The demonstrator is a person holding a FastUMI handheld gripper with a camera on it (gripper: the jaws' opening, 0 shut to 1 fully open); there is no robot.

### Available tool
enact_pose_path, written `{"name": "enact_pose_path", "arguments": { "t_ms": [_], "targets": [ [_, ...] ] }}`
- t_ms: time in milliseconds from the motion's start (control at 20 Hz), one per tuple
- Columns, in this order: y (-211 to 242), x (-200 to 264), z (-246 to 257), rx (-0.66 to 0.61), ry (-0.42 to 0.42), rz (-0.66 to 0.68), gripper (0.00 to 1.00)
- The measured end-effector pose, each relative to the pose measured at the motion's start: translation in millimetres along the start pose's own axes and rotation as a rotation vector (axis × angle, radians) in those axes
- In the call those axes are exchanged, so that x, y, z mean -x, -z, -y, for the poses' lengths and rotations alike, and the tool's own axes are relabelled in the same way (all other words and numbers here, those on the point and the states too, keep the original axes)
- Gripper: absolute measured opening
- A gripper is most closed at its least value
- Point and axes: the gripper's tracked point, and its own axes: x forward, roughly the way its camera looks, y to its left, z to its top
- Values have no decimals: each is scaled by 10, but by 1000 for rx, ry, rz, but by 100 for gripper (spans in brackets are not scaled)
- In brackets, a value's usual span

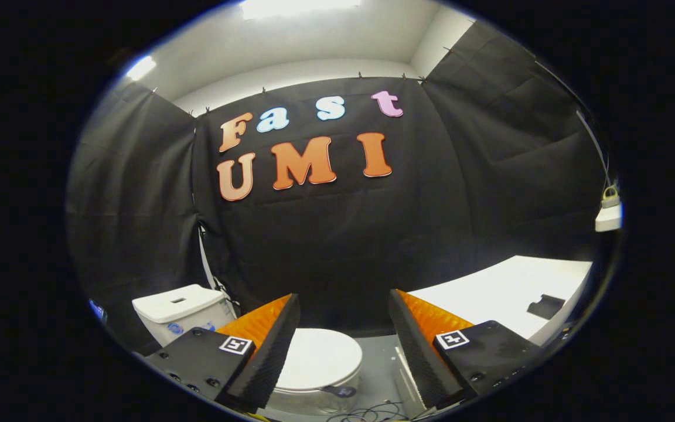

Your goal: Open the toilet lid.

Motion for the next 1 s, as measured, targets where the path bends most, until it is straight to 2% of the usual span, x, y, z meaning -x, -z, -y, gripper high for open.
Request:
{"name": "enact_pose_path", "arguments": {
  "t_ms": [150,250,300,350,500,600,700,1000],
  "targets": [
    [440,-264,-392,-94,-11,-51,98],
    [786,-334,-707,-168,-50,-111,98],
    [955,-427,-757,-182,-45,-99,98],
    [1088,-471,-690,-194,-10,-88,98],
    [2006,-196,-455,-249,45,-319,98],
    [2443,-54,-259,-289,86,-419,98],
    [2689,-15,2,-289,159,-480,98],
    [3138,66,86,-327,233,-584,98]
  ]
}}
